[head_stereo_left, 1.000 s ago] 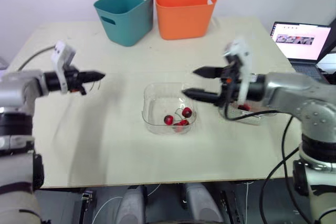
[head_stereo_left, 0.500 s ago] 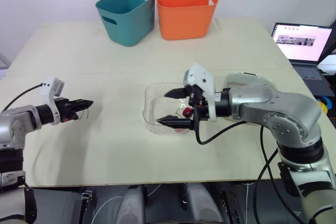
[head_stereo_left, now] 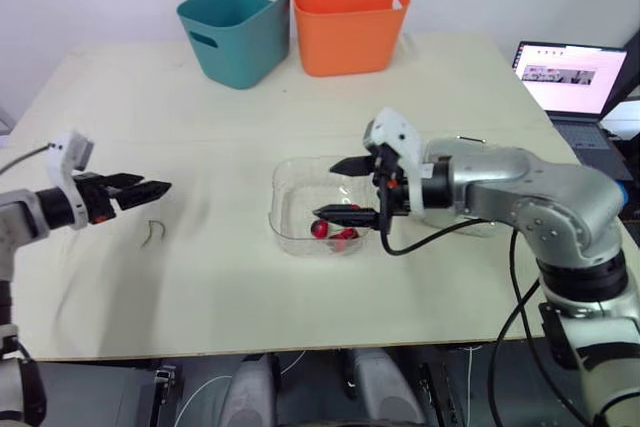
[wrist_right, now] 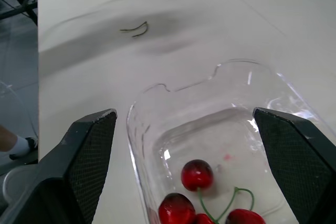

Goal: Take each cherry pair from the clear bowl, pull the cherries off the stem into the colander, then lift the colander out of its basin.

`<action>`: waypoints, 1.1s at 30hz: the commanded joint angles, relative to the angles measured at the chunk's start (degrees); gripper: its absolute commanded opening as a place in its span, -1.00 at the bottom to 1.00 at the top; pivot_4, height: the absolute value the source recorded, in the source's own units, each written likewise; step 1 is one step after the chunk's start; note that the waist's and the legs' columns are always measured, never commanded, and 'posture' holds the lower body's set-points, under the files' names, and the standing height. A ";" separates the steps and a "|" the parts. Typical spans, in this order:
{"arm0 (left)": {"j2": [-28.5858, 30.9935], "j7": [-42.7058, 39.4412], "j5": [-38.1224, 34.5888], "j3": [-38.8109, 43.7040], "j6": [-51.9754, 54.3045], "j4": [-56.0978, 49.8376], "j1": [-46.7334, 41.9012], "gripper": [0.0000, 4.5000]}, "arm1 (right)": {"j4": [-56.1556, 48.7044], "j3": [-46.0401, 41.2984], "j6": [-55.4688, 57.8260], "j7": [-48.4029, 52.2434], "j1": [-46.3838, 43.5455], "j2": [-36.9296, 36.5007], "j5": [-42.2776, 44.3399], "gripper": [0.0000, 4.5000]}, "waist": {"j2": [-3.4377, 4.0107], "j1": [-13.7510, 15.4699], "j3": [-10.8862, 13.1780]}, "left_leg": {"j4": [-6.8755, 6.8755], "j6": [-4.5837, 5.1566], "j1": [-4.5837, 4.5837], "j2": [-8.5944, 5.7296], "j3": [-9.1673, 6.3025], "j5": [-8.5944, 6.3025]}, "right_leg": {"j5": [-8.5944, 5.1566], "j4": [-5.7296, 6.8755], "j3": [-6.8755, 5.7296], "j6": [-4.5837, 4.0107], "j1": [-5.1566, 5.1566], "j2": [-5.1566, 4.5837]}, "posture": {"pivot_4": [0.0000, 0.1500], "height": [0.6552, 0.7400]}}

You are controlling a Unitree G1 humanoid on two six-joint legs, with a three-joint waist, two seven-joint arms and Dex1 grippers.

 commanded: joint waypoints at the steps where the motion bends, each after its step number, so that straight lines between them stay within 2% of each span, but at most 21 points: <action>1: 4.81 -2.77 4.02 -2.32 -6.93 -1.14 -1.68 0.99 | 1.15 -1.99 0.14 0.55 -2.60 -1.87 -1.34 1.00 | 0.00 -0.03 0.00 | -0.01 0.00 0.00 0.00 0.01 0.00 | 0.00 -0.01 0.00 -0.01 0.00 0.00 | 1.00 1.00; 4: 8.22 -6.75 6.28 -6.00 -11.89 -3.32 -4.79 0.99 | 4.41 -1.40 1.01 3.53 -5.73 -6.00 -2.69 1.00 | 0.01 0.13 0.01 | 0.00 0.00 -0.01 -0.01 0.03 0.00 | -0.02 -0.04 0.01 -0.03 -0.02 -0.02 | 1.00 1.00; 7: 9.14 -10.25 5.63 -8.90 -13.23 -7.80 -8.40 0.99 | 7.54 1.64 -0.09 8.72 -8.93 -11.75 -5.63 1.00 | 0.01 0.48 0.02 | 0.01 -0.01 -0.09 -0.03 0.06 0.00 | -0.05 -0.15 0.00 -0.11 -0.04 -0.09 | 1.00 1.00; 10: 8.03 -13.00 2.00 -11.07 -10.41 -16.13 -10.42 0.99 | 8.97 7.62 -8.13 17.19 -10.59 -18.21 -12.49 1.00 | 0.01 0.48 0.02 | -0.03 -0.01 -0.11 -0.04 0.12 -0.02 | -0.17 -0.37 0.02 0.09 0.00 -0.12 | 1.00 1.00; 14: 4.59 -12.77 -1.55 -13.35 -7.26 -23.73 -11.60 0.99 | 11.78 11.73 -13.65 24.09 -11.51 -21.24 -18.36 1.00 | 0.01 -0.15 0.02 | -0.06 0.04 -0.11 -0.04 0.24 -0.05 | -0.17 -0.42 0.09 0.15 -0.01 -0.11 | 1.00 1.00; 18: 2.97 -12.38 -2.26 -14.32 -6.59 -25.94 -10.89 0.99 | 13.62 12.69 -14.57 26.84 -12.90 -20.55 -21.37 1.00 | 0.00 -0.35 0.03 | 0.00 0.05 -0.04 -0.01 0.24 -0.05 | -0.17 -0.12 0.20 0.15 -0.10 0.02 | 1.00 1.00; 24: 3.13 -13.34 -2.57 -13.64 -7.42 -24.23 -10.35 0.99 | 11.13 13.15 -10.55 29.83 -13.84 -18.50 -20.87 1.00 | 0.00 -0.17 0.03 | 0.01 0.05 0.01 0.01 0.21 -0.04 | -0.18 0.00 0.21 0.13 -0.12 0.07 | 1.00 1.00; 33: 3.09 -15.85 -3.37 -14.55 -7.71 -25.00 -8.99 0.99 | 20.28 19.98 2.31 29.36 -24.00 -5.77 -21.64 1.00 | 0.01 -0.13 0.04 | 0.03 0.05 -0.01 0.01 0.21 -0.04 | -0.17 0.05 0.21 0.12 -0.13 0.07 | 1.00 1.00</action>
